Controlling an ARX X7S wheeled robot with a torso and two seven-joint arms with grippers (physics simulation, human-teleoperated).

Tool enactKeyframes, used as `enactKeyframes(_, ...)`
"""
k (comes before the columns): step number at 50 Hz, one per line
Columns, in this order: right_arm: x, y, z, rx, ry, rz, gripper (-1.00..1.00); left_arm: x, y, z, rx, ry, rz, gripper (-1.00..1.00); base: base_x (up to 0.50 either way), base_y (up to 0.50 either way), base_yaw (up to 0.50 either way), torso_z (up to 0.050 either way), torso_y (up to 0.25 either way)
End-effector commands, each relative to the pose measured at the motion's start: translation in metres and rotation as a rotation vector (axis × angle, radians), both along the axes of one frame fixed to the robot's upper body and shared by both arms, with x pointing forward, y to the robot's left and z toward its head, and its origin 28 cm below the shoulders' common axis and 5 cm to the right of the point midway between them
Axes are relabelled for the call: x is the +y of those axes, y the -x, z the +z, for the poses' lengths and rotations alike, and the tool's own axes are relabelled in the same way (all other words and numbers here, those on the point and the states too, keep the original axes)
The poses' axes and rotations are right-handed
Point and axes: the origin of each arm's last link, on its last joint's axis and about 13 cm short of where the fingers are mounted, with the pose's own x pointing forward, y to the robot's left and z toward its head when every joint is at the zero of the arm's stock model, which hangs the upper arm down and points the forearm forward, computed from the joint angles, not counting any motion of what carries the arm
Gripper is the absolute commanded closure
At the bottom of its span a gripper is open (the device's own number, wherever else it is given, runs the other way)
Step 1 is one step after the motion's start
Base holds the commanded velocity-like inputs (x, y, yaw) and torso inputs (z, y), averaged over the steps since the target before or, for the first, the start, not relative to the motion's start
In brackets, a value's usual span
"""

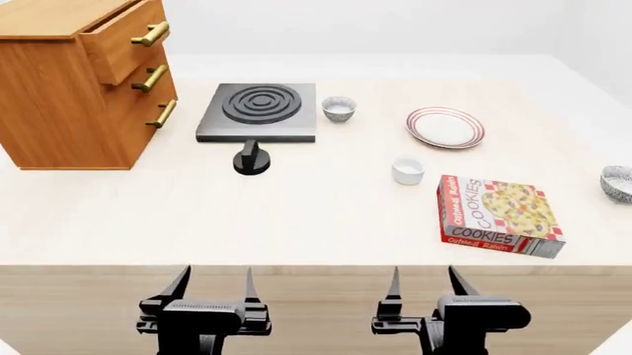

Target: Pick the akita bowl next to the cookies box and place it on the plate.

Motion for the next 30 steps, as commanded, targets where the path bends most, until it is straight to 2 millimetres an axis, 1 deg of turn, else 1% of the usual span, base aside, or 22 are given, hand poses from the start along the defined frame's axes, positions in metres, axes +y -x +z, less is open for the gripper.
enactKeyframes(1,-0.005,0.001,0.016,-0.064,0.009,-0.021,-1.0,0.0,0.002,0.009,-0.052,0.003,-0.01,-1.0,0.0,-0.5,0.0,0.0,0.0)
enactKeyframes(16,-0.002,0.0,0.007,-0.027,-0.005,0.008,-1.0,0.0,0.002,0.007,-0.043,0.002,-0.008,-1.0,0.0,-0.5,0.0,0.0,0.0)
enactKeyframes(30,-0.002,0.001,0.006,-0.018,-0.004,0.015,-1.0,0.001,0.003,0.007,-0.039,0.0,-0.004,-1.0,0.0,-0.5,0.0,0.0,0.0)
